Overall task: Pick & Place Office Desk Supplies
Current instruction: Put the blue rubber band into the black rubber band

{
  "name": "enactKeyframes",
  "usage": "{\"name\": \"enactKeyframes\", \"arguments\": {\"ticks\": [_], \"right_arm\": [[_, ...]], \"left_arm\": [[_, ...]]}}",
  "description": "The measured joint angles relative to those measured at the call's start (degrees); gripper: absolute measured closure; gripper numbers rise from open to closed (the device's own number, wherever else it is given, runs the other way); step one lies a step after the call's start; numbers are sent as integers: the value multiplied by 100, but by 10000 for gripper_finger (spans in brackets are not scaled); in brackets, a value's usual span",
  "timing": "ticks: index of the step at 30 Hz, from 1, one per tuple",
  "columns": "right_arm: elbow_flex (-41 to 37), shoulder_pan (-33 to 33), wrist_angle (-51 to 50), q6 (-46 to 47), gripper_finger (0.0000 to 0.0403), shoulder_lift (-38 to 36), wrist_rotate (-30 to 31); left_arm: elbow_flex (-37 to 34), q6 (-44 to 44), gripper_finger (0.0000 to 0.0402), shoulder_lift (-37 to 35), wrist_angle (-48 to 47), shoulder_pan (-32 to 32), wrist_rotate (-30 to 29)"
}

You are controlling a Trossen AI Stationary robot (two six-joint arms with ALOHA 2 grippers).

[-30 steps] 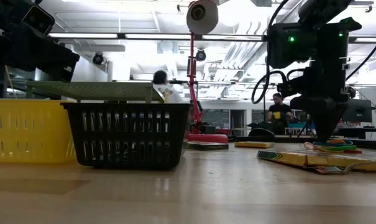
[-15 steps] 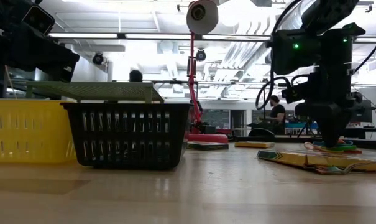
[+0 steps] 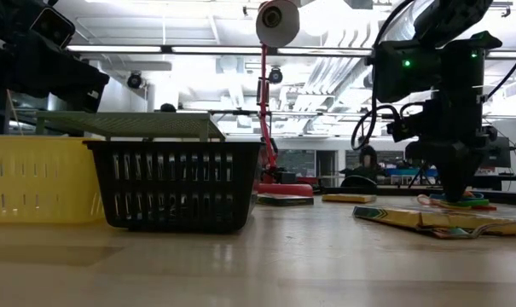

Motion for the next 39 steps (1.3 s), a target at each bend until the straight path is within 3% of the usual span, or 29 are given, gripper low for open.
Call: {"name": "enactKeyframes", "arguments": {"ticks": [8, 19, 27, 32, 39], "right_arm": [[0, 0, -22, 0, 400, -39, 17], [275, 0, -784, 112, 401, -989, 388], [273, 0, -777, 56, 401, -1095, 384], [273, 0, 142, -570, 401, -1097, 383], [273, 0, 2389, -1887, 401, -1097, 140]], "left_arm": [[0, 2, 330, 0, 0, 1, 1], [0, 1, 330, -1, 0, 0, 0], [0, 2, 330, -2, 0, 1, 1], [0, 2, 330, -2, 0, 2, 0], [0, 2, 330, -2, 0, 2, 2]]}}
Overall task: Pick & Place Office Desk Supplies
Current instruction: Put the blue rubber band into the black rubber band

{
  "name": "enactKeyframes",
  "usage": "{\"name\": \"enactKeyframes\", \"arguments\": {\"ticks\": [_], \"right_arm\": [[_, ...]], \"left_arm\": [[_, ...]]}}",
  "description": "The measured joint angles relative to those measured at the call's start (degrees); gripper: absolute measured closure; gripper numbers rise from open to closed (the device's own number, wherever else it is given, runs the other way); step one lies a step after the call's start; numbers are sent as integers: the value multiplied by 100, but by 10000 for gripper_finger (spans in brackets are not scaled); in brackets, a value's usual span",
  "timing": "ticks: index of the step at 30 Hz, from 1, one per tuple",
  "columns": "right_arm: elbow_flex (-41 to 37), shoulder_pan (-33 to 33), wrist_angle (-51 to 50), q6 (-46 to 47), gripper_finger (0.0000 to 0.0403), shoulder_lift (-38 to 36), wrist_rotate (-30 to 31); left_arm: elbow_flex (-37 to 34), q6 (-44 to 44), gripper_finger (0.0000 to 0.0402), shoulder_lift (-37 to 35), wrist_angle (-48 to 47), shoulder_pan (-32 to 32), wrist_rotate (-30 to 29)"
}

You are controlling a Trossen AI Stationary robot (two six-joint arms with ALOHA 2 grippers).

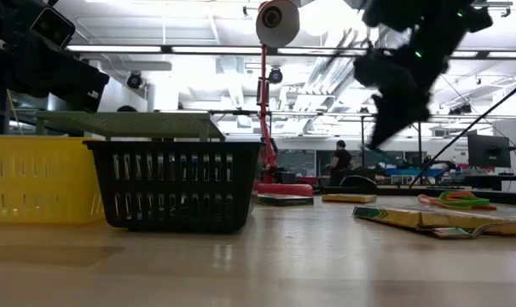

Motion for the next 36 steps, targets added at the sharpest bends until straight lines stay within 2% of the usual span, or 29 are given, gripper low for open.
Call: {"name": "enactKeyframes", "arguments": {"ticks": [6, 10, 15, 23, 30, 36], "right_arm": [[0, 0, 1821, -1049, 401, 58, -537], [0, 0, 2601, -1432, 401, 57, -923], [0, 4, 2800, -1556, 401, 59, -1174], [0, 146, 3070, -1663, 401, 220, -1148], [33, 442, 4155, -1941, 401, 865, -1181], [658, 705, 4265, -2035, 401, 1598, -1180]], "left_arm": [[0, 1, 330, 0, 0, -2, -2], [0, -1, 330, 0, 0, -2, -1], [0, -1, 330, 0, 0, 0, -2], [0, -1, 330, 0, 0, -1, -2], [0, -2, 330, 2, 0, -2, -1], [0, -2, 330, 2, 7, 0, -2]]}}
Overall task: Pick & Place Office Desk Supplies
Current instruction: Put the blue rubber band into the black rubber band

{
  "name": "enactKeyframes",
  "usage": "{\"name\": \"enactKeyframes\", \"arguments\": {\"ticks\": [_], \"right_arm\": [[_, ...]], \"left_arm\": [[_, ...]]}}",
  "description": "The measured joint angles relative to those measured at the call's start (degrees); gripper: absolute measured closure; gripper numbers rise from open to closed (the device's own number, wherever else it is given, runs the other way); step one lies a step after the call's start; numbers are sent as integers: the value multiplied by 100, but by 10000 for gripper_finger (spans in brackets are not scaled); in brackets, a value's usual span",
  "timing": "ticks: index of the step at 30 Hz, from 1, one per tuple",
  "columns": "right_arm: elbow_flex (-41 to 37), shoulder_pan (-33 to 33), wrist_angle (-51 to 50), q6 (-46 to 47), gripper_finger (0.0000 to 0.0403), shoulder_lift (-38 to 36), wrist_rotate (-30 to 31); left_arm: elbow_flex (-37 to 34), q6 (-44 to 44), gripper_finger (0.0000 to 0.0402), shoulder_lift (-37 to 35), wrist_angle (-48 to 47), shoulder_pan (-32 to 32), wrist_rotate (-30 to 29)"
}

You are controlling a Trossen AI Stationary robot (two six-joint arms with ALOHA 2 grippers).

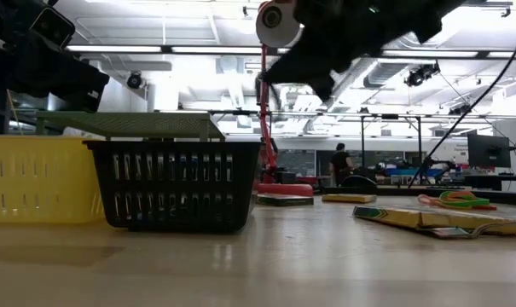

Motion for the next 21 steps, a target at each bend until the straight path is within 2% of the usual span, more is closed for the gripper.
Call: {"name": "enactKeyframes", "arguments": {"ticks": [4, 9, 14, 21], "right_arm": [[521, 149, -45, -54, 401, 473, -51], [1095, 210, -99, -171, 401, 945, -394], [1326, 206, -109, -177, 401, 1165, -530], [1328, 359, -601, -39, 401, 1334, 60]], "left_arm": [[0, 2, 330, 0, 23, -2, 0], [0, 1, 330, 0, 52, -1, 0], [0, 0, 330, 0, 53, 0, 0], [0, 0, 330, 0, 59, 0, 0]]}}
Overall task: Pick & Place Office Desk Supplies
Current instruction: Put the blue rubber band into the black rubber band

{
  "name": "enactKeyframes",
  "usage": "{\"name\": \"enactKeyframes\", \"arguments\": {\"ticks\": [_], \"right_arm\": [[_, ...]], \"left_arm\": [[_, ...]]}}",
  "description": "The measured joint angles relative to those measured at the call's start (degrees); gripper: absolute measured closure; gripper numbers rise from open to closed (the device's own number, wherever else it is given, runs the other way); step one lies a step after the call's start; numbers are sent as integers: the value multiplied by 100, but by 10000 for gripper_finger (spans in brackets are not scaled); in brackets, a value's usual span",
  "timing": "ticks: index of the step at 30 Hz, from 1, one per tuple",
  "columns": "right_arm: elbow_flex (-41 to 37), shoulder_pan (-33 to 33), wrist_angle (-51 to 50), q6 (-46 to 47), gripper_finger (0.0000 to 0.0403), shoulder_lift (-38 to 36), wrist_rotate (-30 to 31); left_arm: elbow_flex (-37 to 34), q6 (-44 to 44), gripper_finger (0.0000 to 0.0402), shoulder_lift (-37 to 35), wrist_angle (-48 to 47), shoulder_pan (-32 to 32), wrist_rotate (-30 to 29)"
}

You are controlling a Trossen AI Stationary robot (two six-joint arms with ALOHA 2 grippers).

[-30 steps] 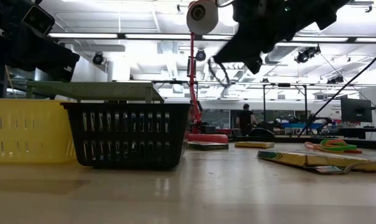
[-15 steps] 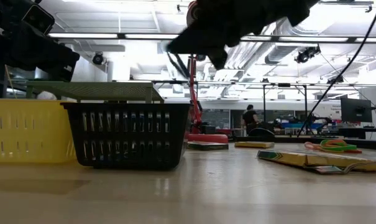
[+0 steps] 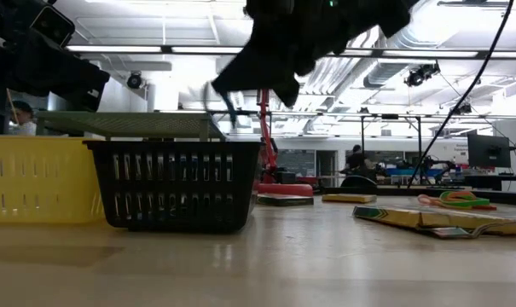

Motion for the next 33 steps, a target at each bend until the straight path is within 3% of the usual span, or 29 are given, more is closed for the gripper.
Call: {"name": "enactKeyframes", "arguments": {"ticks": [11, 33], "right_arm": [[-4, 162, 239, 352, 401, 418, -161], [-8, 162, 365, 469, 394, 482, -228]], "left_arm": [[0, 2, 330, 0, 31, 0, 2], [0, 2, 330, 0, 26, 0, 0]]}}
